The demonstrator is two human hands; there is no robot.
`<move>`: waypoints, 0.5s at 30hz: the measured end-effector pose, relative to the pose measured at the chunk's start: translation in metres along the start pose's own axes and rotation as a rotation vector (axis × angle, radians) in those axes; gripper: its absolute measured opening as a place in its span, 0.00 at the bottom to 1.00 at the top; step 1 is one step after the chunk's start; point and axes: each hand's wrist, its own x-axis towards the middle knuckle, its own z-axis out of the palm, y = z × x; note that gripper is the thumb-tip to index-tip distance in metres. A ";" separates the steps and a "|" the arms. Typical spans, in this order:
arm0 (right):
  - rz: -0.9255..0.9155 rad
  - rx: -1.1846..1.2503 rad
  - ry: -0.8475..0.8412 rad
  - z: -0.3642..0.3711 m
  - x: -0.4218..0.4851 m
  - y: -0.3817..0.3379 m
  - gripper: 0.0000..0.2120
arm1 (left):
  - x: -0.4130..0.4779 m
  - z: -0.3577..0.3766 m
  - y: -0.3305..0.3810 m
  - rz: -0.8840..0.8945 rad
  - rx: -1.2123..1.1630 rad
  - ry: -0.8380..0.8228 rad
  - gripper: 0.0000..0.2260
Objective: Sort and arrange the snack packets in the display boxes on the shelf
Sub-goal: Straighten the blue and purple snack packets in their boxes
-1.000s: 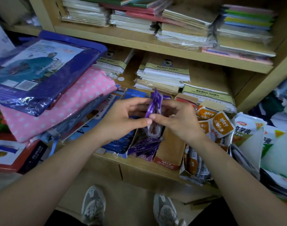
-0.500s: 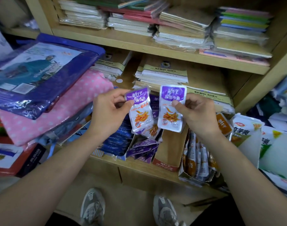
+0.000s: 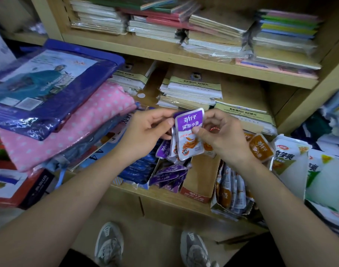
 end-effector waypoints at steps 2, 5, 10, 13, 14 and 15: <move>0.027 0.021 0.045 -0.002 0.000 0.000 0.14 | 0.001 -0.003 0.000 -0.055 0.006 0.018 0.12; 0.038 0.033 0.106 -0.006 0.001 -0.001 0.20 | 0.001 -0.014 -0.010 -0.054 0.380 0.107 0.11; 0.056 -0.002 0.214 -0.012 0.002 0.001 0.12 | -0.005 -0.013 -0.011 -0.002 0.826 0.015 0.08; 0.086 0.147 0.264 -0.015 -0.001 -0.001 0.07 | -0.002 -0.012 -0.011 0.024 0.835 0.057 0.04; 0.091 0.219 0.271 -0.016 -0.002 -0.002 0.07 | -0.001 -0.012 -0.012 0.026 0.824 0.084 0.04; 0.097 0.295 0.267 -0.018 -0.002 -0.004 0.08 | 0.001 -0.013 -0.013 0.028 0.804 0.118 0.04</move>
